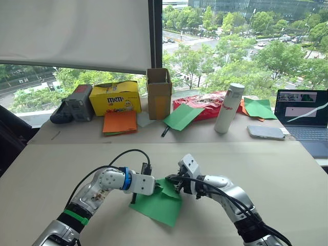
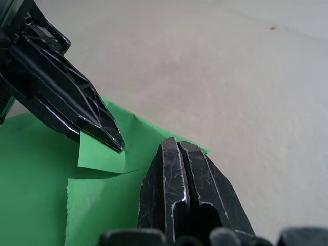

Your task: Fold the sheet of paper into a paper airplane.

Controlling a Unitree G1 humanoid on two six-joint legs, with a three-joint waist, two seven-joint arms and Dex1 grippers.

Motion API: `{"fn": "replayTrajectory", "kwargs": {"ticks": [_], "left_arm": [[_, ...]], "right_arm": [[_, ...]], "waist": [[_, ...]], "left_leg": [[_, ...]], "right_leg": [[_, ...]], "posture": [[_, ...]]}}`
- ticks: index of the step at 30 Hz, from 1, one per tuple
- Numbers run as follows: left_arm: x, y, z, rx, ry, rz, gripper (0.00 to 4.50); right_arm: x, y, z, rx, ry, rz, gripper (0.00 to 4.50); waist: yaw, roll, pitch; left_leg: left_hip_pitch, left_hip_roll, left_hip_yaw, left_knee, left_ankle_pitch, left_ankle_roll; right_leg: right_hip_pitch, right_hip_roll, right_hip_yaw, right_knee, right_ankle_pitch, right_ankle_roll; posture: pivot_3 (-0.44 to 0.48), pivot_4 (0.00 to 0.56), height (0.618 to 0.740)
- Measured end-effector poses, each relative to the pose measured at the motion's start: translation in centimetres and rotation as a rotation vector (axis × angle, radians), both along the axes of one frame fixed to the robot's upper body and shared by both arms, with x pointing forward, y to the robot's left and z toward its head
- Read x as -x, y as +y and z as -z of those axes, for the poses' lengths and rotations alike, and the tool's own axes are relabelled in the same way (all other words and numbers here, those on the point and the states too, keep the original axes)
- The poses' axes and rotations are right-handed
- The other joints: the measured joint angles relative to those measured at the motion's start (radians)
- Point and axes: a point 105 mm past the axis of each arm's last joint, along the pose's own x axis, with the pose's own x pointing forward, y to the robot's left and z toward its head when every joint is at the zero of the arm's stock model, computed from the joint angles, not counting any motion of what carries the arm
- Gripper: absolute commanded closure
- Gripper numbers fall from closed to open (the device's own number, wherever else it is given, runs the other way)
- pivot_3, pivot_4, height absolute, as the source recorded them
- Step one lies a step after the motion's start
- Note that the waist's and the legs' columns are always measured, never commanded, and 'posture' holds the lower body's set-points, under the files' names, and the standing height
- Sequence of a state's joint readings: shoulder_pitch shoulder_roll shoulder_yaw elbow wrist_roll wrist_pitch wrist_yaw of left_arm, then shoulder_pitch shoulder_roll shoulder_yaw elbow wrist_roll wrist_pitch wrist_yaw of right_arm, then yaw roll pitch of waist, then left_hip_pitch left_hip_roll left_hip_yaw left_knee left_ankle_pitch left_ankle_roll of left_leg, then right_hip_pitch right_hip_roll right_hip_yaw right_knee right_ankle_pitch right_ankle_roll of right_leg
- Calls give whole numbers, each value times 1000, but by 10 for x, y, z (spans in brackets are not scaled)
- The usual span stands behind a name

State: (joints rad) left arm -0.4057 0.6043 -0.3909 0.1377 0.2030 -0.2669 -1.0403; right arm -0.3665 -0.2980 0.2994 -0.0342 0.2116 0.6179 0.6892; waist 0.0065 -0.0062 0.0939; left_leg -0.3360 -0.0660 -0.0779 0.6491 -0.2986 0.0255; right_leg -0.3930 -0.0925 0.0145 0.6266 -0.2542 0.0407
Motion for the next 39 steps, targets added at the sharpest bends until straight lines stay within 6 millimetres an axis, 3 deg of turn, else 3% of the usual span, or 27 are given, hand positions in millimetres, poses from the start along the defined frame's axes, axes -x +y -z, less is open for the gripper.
{"fn": "replayTrajectory", "kwargs": {"ticks": [9, 12, 18, 20, 22, 25, 29, 32, 38, 39], "left_arm": [[0, 2, 1, -4, 15, -20, 4494], [2, 2, 1, 34, 71, -51, 3708], [9, 3, -5, 105, 192, -74, 1704], [18, 5, -5, 151, 303, -71, 1704], [21, 12, -18, 243, 409, -94, 1704], [2, 37, -63, 426, 422, -188, 1704], [-14, 48, -84, 544, 401, -273, 1704], [-19, 42, -77, 569, 410, -308, 2500], [-17, 30, -44, 494, 447, -361, 4458], [-17, 30, -36, 475, 456, -378, 4458]], "right_arm": [[-2, 1, 2, 41, -36, -32, 4500], [-2, 2, 3, 49, -37, -38, 4500], [-2, 5, 3, 60, -44, -53, 4500], [-2, 6, 2, 61, -46, -58, 4500], [-3, 6, 2, 65, -49, -59, 4500], [-3, 6, 2, 75, -57, -60, 4500], [-2, 7, 3, 75, -54, -64, 4500], [-1, 8, 3, 74, -53, -69, 4500], [-1, 9, 3, 73, -53, -68, 4500], [-1, 9, 3, 73, -54, -67, 4500]], "waist": [[-5, 3, -2], [-8, 3, -2], [-16, 3, -2], [-21, 3, -2], [-20, 3, -2], [-19, 3, -2], [-20, 3, -2], [-21, 3, -2], [-21, 3, -2], [-21, 3, -2]], "left_leg": [[1, 0, 0, 0, 0, 1], [1, 0, 0, 0, 0, 1], [1, 0, 0, 0, -1, 1], [1, 1, 0, -1, -1, 1], [0, 1, -1, 0, -1, 1], [1, 1, -1, 0, -1, 1], [2, 0, -1, 0, -1, 1], [2, 0, -1, -1, 2, -3], [2, 1, -1, -3, 1, -3], [2, 1, -1, -3, 1, -3]], "right_leg": [[2, 0, 0, -1, 0, 0], [2, 0, 0, 0, 0, 0], [2, 0, 0, -1, 0, 0], [1, 0, 1, -1, 0, 0], [-1, 0, 0, 0, 0, 0], [0, 0, 0, -1, 0, 0], [2, 0, 0, -1, 0, 0], [2, 0, 1, -1, 0, 0], [1, 0, 2, -1, 0, 0], [1, 0, 2, -1, 0, 0]], "posture": [[0, 150, 740], [0, 150, 740], [0, 150, 740], [0, 150, 740], [0, 150, 740], [0, 150, 740], [0, 150, 740], [0, 150, 740], [0, 150, 740], [0, 150, 740]]}}
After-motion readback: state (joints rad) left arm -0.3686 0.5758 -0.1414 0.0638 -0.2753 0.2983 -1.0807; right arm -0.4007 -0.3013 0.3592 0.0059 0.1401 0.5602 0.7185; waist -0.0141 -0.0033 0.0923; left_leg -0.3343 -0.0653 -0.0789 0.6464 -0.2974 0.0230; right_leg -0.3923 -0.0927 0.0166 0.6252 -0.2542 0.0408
